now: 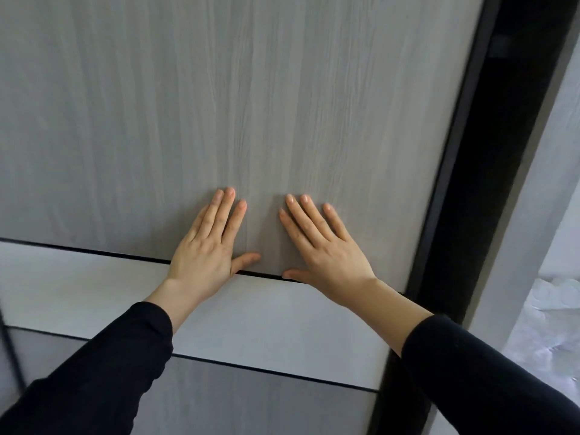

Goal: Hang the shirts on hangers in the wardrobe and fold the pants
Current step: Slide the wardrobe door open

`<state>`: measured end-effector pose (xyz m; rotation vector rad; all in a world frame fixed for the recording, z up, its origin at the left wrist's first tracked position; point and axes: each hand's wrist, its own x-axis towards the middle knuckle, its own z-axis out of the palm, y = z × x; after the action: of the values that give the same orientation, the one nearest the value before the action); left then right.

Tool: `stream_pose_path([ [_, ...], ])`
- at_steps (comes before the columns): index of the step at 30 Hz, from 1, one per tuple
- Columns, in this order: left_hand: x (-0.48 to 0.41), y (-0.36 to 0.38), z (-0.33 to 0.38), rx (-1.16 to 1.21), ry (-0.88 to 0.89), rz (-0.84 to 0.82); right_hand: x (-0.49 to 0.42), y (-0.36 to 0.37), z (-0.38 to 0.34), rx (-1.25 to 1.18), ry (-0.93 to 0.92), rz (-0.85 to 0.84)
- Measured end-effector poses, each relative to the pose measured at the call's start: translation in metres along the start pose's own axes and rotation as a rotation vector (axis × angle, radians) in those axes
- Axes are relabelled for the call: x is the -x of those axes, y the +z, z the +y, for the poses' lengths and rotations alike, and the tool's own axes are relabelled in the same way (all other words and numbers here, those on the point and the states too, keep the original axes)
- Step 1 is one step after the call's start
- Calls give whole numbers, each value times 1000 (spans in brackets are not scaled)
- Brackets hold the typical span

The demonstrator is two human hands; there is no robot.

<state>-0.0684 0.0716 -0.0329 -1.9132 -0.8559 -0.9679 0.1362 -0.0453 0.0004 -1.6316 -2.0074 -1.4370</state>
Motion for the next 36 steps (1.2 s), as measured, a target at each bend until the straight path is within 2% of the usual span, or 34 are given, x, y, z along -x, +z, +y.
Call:
stream_pose_path([
  [7,18,-16,-51,-53,-119,-205,-49,-3,-54,-12,-24,-45],
  [9,25,-16,-71,-87,-172,-312,-66,-4,-73,-5,-47,-62],
  [15,61,-7,-141,-160,-310,-496,-113,-6,-108,-3,-227,-87],
  [19,80,4,-192,-100,-346,-520,-149,-4,-143,-42,-242,-129],
  [28,116,18,-303,197,-391,-571,-228,-7,-232,-105,-240,-176],
  [32,127,22,-319,363,-364,-532,-244,-14,-253,-30,-129,-101],
  [34,132,30,-318,370,-336,-529,-247,-12,-260,21,-71,-65],
  [36,135,39,-323,347,-388,-529,-254,-9,-270,47,-84,-65],
])
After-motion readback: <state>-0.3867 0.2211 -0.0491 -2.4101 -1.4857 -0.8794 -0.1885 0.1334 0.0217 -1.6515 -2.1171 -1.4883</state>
